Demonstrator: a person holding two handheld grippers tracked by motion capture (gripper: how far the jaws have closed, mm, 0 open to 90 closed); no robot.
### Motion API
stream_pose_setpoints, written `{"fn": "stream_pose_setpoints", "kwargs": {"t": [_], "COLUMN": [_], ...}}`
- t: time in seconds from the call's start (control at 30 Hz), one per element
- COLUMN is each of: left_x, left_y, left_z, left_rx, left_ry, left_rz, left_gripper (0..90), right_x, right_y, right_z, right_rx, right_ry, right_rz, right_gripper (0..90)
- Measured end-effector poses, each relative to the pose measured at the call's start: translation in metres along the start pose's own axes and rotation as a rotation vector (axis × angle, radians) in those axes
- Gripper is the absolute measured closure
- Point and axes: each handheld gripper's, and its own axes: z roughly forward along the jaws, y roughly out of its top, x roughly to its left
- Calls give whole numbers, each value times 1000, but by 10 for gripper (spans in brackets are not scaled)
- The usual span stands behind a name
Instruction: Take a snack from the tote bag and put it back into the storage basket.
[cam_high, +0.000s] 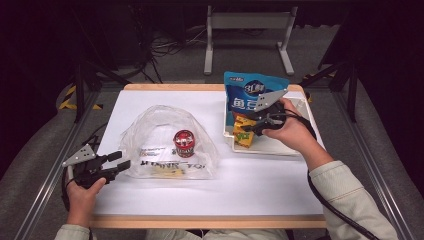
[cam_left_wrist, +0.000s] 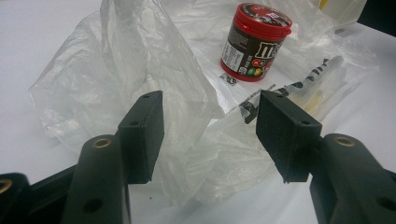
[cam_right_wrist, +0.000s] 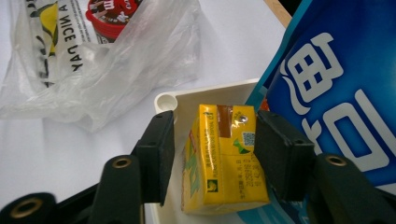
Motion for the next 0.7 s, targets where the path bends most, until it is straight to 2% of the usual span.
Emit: {"fn": "stream_pose_setpoints", "kwargs": {"t": [0.13, 0.23, 0.4, 0.7], "left_x": [0, 0, 0, 0], "left_y": [0, 0, 1, 1], "left_z": [1, 1, 1, 1], "left_rx": [-2, -4, -2, -1], "left_ry": [-1, -3, -4, -4], "left_rz": [-1, 0, 3, -2], "left_gripper": [426, 427, 429, 429], "right_x": [5, 7, 10, 13], "right_y": [-1, -5, -13, -24], "right_z": [-4, -5, 1, 11], "right_rx": [14, 36, 83, 126], "right_ry": [28, 58, 98, 113], "right_rz": [-6, 12, 40, 60], "right_gripper": [634, 758, 893, 900]}}
